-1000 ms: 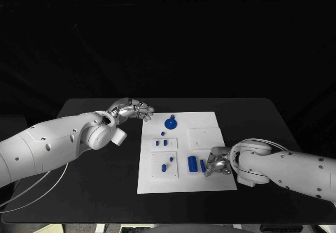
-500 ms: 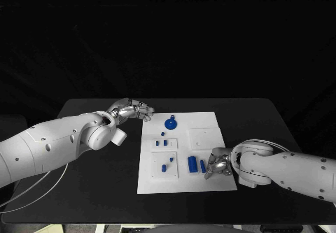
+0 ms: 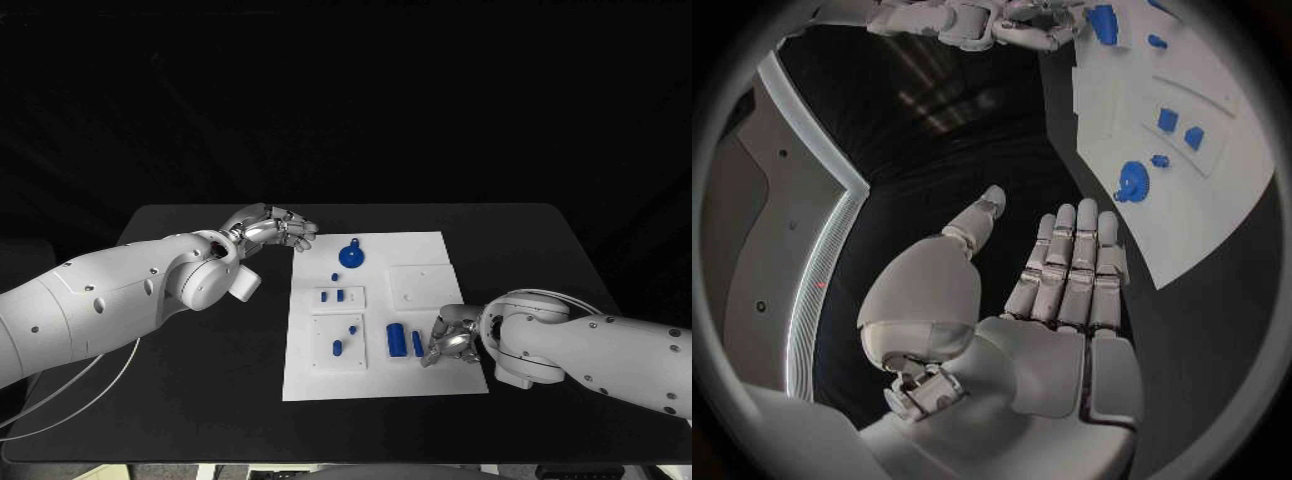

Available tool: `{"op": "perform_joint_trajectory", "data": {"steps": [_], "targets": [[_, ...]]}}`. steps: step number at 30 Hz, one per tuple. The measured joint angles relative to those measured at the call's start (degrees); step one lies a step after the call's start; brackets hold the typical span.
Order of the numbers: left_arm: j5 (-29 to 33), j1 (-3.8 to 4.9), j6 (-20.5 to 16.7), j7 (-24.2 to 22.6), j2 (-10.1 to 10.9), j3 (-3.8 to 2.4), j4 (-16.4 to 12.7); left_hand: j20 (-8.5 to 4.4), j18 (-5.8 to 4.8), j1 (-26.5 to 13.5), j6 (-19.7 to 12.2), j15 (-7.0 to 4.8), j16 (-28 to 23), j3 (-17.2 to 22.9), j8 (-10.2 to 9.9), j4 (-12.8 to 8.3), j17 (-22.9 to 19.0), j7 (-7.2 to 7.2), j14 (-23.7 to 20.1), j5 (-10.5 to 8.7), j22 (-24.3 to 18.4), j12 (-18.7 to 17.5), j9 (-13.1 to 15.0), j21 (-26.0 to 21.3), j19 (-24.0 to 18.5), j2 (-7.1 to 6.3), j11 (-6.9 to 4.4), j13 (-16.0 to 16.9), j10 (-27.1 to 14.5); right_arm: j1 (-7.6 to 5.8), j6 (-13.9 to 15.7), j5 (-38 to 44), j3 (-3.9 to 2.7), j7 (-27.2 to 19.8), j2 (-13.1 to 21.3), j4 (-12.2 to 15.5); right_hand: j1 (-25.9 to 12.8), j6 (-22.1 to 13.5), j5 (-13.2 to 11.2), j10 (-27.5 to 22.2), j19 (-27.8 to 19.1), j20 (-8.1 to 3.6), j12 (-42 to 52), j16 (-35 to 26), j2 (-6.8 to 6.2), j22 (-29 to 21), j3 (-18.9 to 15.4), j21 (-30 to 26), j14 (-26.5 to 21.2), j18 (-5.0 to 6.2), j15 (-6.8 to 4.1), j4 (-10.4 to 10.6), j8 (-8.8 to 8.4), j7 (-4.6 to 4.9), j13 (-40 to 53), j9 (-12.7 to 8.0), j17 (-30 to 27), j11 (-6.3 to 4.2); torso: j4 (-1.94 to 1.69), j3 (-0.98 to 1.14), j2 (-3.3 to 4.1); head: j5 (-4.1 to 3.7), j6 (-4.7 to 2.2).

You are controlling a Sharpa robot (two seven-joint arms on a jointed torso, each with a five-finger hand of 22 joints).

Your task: Assemble the parts on the task board

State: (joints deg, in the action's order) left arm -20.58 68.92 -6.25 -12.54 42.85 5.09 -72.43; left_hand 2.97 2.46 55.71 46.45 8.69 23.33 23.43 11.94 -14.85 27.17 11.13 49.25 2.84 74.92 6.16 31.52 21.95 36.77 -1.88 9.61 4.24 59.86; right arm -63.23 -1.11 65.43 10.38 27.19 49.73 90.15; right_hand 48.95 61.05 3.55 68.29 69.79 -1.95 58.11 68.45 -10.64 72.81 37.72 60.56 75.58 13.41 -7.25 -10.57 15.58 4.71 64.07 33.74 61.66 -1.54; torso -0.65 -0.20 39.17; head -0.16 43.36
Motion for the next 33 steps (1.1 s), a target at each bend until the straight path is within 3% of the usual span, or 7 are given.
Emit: {"op": "perform_joint_trajectory", "data": {"steps": [12, 17, 19, 33], "targets": [[0.0, 0.0, 0.0, 0.0, 0.0, 0.0, 0.0, 0.0, 0.0, 0.0, 0.0, 0.0, 0.0, 0.0, 0.0, 0.0, 0.1, 0.0, 0.0, 0.0, 0.0, 0.0, 0.0, 0.0, 0.0, 0.0, 0.0, 0.0, 0.0, 0.0, 0.5, 0.0, -0.01, -0.5, 0.0, -0.4, -1.5, 0.0, -0.4, 0.2, 0.2, -0.15, 0.0, 0.0, 1.45, 0.0, -0.6, 0.0, 0.2, 0.01, -0.06, 1.4, 0.0, -0.01, 0.0, 0.0, 0.1, -0.21, -0.03, 0.0, 0.01, -0.07, 0.03], [0.0, 0.0, 0.0, 0.0, 0.0, 0.0, 0.0, 0.0, 0.0, 0.0, 0.0, 0.0, 0.0, 0.0, 0.0, 0.0, 0.0, 0.0, 0.0, 0.0, 0.0, 0.0, 0.0, 0.0, 0.0, 0.0, 0.0, 0.0, 0.0, 0.0, 0.5, 0.0, -0.01, -0.6, 0.1, -0.7, -2.1, 0.0, -0.4, 0.2, 0.3, -0.12, 0.0, 0.0, 2.96, 0.0, -0.9, 0.0, 0.2, 0.0, -0.05, 1.7, 0.0, -0.02, 0.0, 0.1, 0.1, -0.21, -0.05, 0.0, 0.01, -0.08, 0.13], [0.0, 0.0, 0.0, 0.0, 0.0, 0.0, 0.0, 0.0, -0.01, 0.0, 0.0, 0.0, 0.0, 0.0, 0.0, 0.0, 0.1, 0.0, 0.0, 0.0, 0.0, 0.0, 0.0, 0.0, 0.0, 0.0, 0.0, 0.0, 0.0, 0.0, 0.6, 0.0, -0.01, -0.6, 0.1, -0.7, -2.4, 0.0, -0.4, 0.2, 0.3, -0.12, 0.0, 0.0, 4.18, 0.0, -1.2, 0.0, 0.2, 0.0, -0.05, 2.0, 0.0, -0.03, 0.0, 0.1, 0.1, -0.21, -0.05, 0.01, 0.01, -0.08, 0.14], [0.0, 0.0, 0.0, 0.0, 0.0, 0.0, 0.0, 0.0, -0.01, 0.0, 0.0, 0.0, 0.0, 0.0, 0.0, 0.0, 0.1, 0.0, 0.0, 0.0, 0.0, 0.0, 0.0, 0.0, 0.0, 0.0, 0.0, 0.0, 0.0, 0.0, 0.5, -0.1, -0.01, -0.9, 0.0, -1.0, -2.7, 0.1, -0.4, 0.2, 0.3, -0.11, 0.2, 0.0, 4.94, 0.2, -1.4, 0.0, 0.3, 0.01, 0.03, 1.8, 0.0, -0.1, 0.0, 0.1, 0.1, -0.2, -0.03, 0.0, 0.01, -0.02, 0.19]]}}
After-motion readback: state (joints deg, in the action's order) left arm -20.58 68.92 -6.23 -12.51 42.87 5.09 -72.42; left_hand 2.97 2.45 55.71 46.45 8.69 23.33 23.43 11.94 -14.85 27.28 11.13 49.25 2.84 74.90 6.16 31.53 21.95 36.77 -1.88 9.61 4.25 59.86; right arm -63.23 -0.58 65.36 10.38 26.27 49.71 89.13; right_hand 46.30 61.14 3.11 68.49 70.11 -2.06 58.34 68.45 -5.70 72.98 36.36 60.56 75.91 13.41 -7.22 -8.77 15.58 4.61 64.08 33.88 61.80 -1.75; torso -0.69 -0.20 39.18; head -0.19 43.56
